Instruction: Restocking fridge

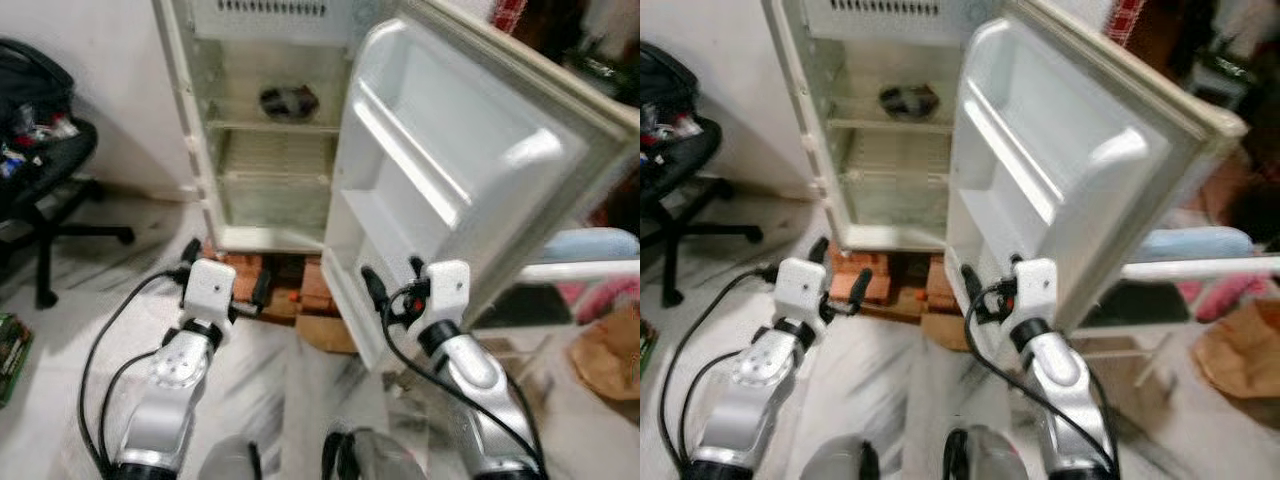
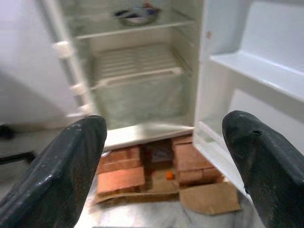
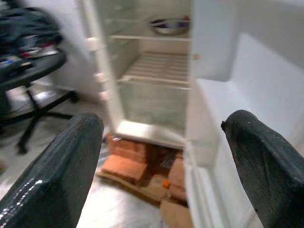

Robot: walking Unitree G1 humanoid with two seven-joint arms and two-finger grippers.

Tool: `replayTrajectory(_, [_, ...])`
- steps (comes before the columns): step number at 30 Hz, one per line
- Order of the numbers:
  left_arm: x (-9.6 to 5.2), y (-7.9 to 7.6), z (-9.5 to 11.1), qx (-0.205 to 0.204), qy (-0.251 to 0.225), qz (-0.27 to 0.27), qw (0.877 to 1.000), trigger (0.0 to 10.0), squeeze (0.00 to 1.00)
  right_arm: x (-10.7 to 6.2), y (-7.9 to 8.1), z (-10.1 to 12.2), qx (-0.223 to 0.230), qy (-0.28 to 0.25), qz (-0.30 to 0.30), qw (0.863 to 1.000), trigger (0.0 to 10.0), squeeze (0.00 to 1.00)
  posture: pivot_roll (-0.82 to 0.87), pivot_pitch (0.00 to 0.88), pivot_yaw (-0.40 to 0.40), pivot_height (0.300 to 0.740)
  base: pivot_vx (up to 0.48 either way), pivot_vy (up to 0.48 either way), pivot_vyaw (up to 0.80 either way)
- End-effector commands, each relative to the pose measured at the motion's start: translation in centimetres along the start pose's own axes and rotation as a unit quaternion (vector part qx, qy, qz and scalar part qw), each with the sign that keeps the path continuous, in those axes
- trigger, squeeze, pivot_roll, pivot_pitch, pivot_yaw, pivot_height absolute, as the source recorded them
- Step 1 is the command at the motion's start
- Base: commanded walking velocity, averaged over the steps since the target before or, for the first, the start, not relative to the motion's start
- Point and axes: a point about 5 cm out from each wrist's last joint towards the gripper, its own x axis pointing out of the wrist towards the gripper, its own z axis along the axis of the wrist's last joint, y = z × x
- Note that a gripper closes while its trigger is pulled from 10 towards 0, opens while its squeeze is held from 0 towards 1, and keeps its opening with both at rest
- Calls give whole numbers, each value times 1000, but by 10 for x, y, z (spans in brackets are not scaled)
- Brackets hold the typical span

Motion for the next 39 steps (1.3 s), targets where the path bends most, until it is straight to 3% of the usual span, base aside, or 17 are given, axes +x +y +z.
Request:
replayTrajectory(1, [-2, -3, -4, -3, 10, -2, 1000, 10000, 0, 0, -4, 3, -9, -1, 3, 1000, 10000, 0, 21, 71, -37, 740, 0, 0, 0])
replayTrajectory(5, [-2, -2, -4, -4, 10, 1, 1000, 10000, 0, -1, -8, -1, -13, 20, 30, 999, 10000, 0, 20, 71, -36, 740, 0, 0, 0])
replayTrajectory(8, [-1, 0, -2, -4, 8, 9, 1000, 10000, 0, 2, -20, 0, -43, 25, 11, 999, 10000, 0, 21, 74, -35, 740, 0, 0, 0])
replayTrajectory(13, [0, 9, -2, -17, 14, 39, 999, 10000, 0, 12, -47, 15, -71, 0, -57, 996, 10000, 0, 25, 78, -35, 740, 0, 0, 0])
replayTrajectory(16, [-2, 13, -3, -9, 13, 44, 999, 10000, 0, 15, -68, 23, -87, -11, -131, 987, 10000, 0, 34, 81, -37, 740, 0, 0, 0])
replayTrajectory(17, [-2, 13, -3, -9, 13, 44, 999, 10000, 0, 15, -68, 23, -87, -11, -131, 987, 10000, 0, 34, 81, -37, 740, 0, 0, 0])
replayTrajectory(18, [-4, 15, -2, -6, 11, 43, 999, 10000, 0, 12, -79, 25, -92, -13, -172, 981, 10000, 0, 39, 84, -37, 740, 0, 0, 0])
replayTrajectory(25, [-7, 18, -6, 1, 25, 46, 999, 10000, 0, 0, -109, 15, -86, 9, -285, 955, 10000, 0, 47, 92, -31, 740, 0, 0, 0])
replayTrajectory(31, [-8, 18, -5, 6, 28, 45, 999, 10000, 0, 14, -116, 22, -82, -4, -277, 958, 10000, 0, 56, 100, -22, 740, 0, 0, 0])
replayTrajectory(34, [-19, 21, -8, 16, 36, 25, 999, 10000, 0, 42, -119, 51, -143, -27, -228, 963, 10000, 0, 77, 114, -5, 740, 0, 0, 0])
replayTrajectory(39, [-27, 32, -13, 24, 48, 39, 998, 10000, 0, 54, -126, 71, -141, -45, -235, 961, 10000, 0, 93, 118, -13, 740, 0, 0, 0])
